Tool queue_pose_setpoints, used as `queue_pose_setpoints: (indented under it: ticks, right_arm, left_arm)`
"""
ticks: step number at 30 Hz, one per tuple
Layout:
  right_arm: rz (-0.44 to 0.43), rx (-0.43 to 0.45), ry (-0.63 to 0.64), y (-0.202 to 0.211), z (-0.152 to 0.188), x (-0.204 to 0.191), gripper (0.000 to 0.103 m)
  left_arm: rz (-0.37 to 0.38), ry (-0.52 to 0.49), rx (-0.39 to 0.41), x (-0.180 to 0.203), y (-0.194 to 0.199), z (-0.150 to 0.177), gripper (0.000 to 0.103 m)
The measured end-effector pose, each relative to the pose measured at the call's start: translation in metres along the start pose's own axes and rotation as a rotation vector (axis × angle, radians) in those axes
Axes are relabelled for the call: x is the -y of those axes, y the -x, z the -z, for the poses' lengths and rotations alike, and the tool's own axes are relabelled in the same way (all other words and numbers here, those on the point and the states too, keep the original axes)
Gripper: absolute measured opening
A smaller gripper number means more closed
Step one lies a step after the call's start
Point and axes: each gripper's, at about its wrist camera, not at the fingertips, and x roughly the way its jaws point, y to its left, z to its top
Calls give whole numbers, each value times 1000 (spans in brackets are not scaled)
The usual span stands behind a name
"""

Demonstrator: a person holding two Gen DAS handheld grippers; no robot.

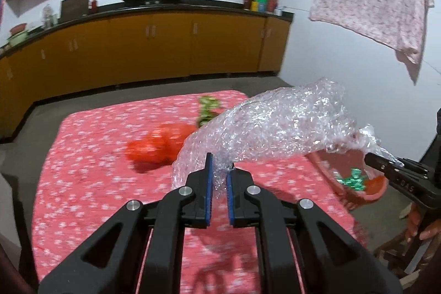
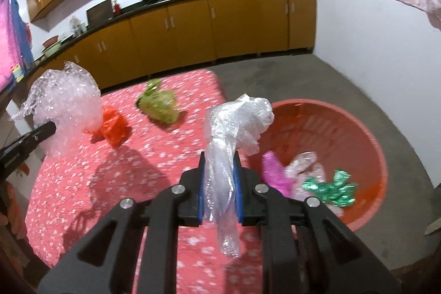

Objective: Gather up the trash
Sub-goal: 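Carry the clear bag and bubble wrap over the orange basket with both tools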

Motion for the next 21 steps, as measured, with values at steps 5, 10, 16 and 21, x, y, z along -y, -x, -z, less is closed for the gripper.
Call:
queue_pose_setpoints:
  ticks: [5, 10, 16, 21]
  right_arm:
    - [42, 19, -34, 9, 2, 29, 18]
    - [76, 25, -65, 13, 4, 52, 18]
    - [102, 30, -96, 12, 6, 72, 18]
    - [114, 33, -122, 9, 6, 86, 18]
  left_arm:
    - [56, -15, -16, 34, -15, -2, 8]
    - [105, -17, -32, 65, -28, -5, 8]
    - [163, -24, -52, 95, -41, -7, 8]
    - [201, -14, -69, 112, -53, -9, 8]
